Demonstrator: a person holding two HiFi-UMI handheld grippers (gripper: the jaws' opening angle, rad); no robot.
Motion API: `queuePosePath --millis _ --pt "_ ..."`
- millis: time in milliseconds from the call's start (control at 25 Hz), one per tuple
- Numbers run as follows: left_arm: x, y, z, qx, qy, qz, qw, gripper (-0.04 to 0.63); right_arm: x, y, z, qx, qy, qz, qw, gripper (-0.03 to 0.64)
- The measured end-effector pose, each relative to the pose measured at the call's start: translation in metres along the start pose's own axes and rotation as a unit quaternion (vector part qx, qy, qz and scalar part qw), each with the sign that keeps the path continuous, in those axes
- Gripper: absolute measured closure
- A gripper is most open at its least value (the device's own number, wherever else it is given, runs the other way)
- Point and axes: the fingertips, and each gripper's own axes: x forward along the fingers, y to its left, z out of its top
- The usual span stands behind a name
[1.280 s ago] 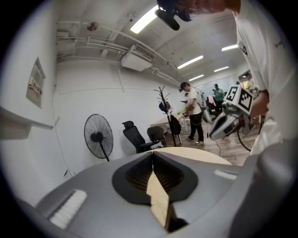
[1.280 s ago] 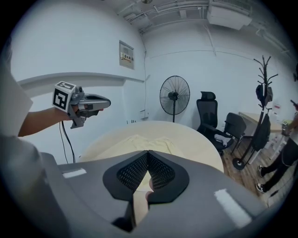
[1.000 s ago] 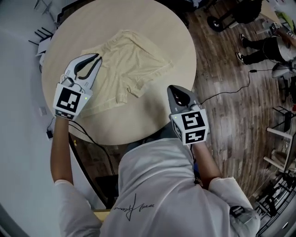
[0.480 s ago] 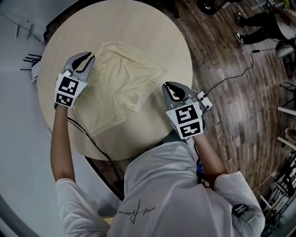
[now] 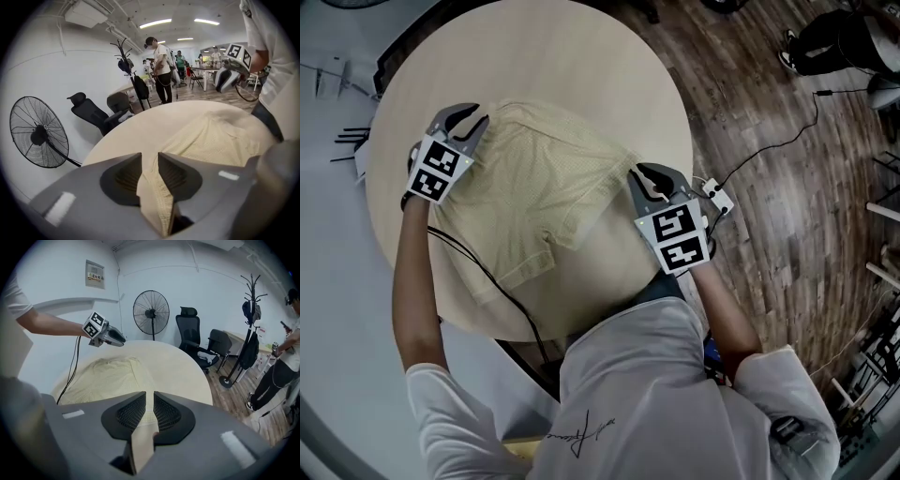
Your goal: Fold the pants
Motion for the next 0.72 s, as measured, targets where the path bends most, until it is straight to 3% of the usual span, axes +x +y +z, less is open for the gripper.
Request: queuePosePath --millis 240,400,720 --pt "0.040 0.001 -0.024 0.054 0.064 -0.035 0.9959 0.463 0.021 -0.014 -0.011 0.002 0.023 0.005 1.000 0.581" --pt "0.057 0.003 -0.044 0.130 0.124 -0.065 0.9815 0.449 0.035 -0.025 -0.022 0.003 0.044 0.015 0.999 0.581" --pt "0.076 0.009 -0.047 0.120 0.145 -0.119 0.9750 0.440 0.062 -0.042 -0.053 0.011 0.095 0.029 0.995 0.573"
